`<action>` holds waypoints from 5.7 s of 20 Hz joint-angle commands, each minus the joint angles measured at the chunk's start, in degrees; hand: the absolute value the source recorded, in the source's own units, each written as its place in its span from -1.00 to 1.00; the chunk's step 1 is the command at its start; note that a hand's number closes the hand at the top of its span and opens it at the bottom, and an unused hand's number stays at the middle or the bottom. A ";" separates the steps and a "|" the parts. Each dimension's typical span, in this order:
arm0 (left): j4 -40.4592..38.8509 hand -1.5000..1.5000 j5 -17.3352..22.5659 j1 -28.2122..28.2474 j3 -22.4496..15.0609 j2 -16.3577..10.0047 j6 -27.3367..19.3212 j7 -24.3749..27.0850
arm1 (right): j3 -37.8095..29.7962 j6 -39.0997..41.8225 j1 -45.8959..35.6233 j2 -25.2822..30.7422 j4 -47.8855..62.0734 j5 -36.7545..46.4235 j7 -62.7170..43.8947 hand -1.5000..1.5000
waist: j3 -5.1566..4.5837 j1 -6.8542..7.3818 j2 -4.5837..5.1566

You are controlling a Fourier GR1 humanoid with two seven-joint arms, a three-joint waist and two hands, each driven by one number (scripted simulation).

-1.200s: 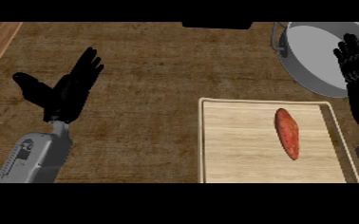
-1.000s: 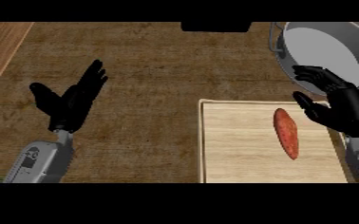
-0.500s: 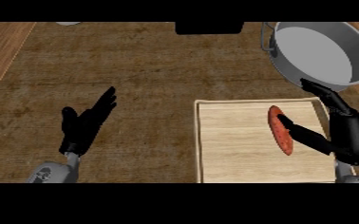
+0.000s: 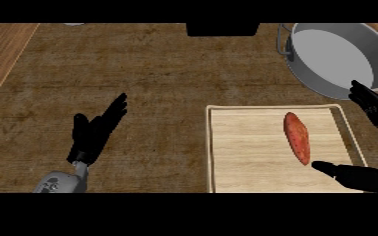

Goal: Pick the sweet potato from the tray and place it in the pot

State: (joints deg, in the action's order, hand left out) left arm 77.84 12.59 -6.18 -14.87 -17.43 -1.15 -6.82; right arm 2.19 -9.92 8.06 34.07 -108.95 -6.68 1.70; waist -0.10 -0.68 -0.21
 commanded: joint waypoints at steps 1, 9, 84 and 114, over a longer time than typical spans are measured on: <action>-1.95 0.00 0.33 -0.32 1.09 -0.73 2.29 0.93 | -1.09 4.11 -0.58 4.92 -3.17 -2.76 -13.49 -1.00 | 0.00 0.39 0.21; 0.86 0.00 -1.86 0.69 0.21 0.82 1.72 -0.76 | 1.03 10.54 -10.19 4.07 5.03 -8.79 -26.31 -1.00 | 0.09 1.35 0.32; 1.26 0.00 -9.26 0.21 7.10 7.88 8.69 -0.64 | -20.82 47.26 -22.66 19.37 75.16 1.59 43.28 1.00 | 1.19 3.77 1.94; -2.44 0.00 -11.79 -2.11 5.50 9.70 8.43 0.33 | -3.03 26.24 -49.03 24.09 85.39 25.53 47.87 1.00 | 0.39 6.38 1.86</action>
State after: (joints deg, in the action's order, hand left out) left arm 75.83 1.49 -9.56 -9.25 -7.50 7.46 -7.61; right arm -4.78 17.09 -37.52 60.13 -25.06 13.96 47.89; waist 0.37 5.85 1.81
